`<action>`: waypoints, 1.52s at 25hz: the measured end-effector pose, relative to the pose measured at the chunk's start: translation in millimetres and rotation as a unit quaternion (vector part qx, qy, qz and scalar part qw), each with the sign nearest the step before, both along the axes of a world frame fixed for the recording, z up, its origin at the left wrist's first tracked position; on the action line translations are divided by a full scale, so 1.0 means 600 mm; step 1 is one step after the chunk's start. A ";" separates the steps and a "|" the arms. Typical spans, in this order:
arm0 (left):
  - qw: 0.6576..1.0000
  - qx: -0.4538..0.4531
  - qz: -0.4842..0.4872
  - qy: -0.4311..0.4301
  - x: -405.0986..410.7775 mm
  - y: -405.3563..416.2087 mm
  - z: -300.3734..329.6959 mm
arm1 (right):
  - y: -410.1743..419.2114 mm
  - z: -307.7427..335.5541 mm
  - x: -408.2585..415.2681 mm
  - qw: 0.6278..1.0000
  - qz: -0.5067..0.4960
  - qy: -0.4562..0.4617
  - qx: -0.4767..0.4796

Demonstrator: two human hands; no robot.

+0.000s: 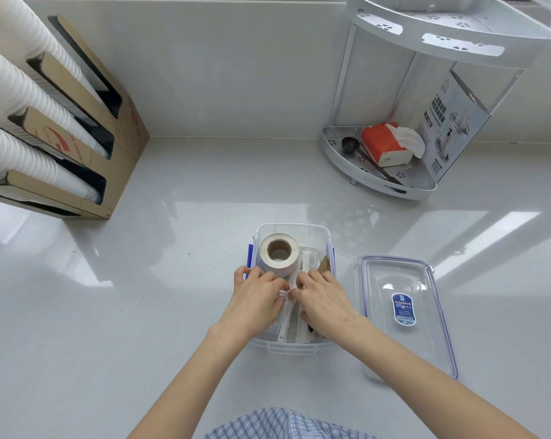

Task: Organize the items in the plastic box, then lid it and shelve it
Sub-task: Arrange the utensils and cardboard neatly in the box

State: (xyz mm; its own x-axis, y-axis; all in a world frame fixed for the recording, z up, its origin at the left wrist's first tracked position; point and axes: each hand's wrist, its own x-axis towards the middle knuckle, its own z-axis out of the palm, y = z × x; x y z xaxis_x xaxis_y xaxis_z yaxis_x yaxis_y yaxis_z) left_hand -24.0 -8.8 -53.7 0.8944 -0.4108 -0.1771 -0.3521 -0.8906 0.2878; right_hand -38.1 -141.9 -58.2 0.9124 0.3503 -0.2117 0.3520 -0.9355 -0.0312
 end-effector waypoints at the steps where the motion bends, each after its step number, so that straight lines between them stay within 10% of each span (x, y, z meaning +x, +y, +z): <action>1: 1.000 0.000 0.000 0.000 0.000 0.000 0.000 | -0.002 -0.003 0.003 1.000 0.001 0.010 0.016; 13: 1.000 0.000 0.006 0.015 -0.001 0.000 0.008 | -0.003 0.008 0.007 0.996 0.055 0.052 -0.044; 26: 1.000 -0.006 0.008 0.015 -0.003 -0.001 0.008 | -0.020 0.034 0.004 0.991 0.067 -0.110 -0.033; 38: 1.000 -0.003 0.009 0.019 -0.004 -0.002 0.008 | -0.022 0.019 0.009 0.994 0.039 0.007 -0.103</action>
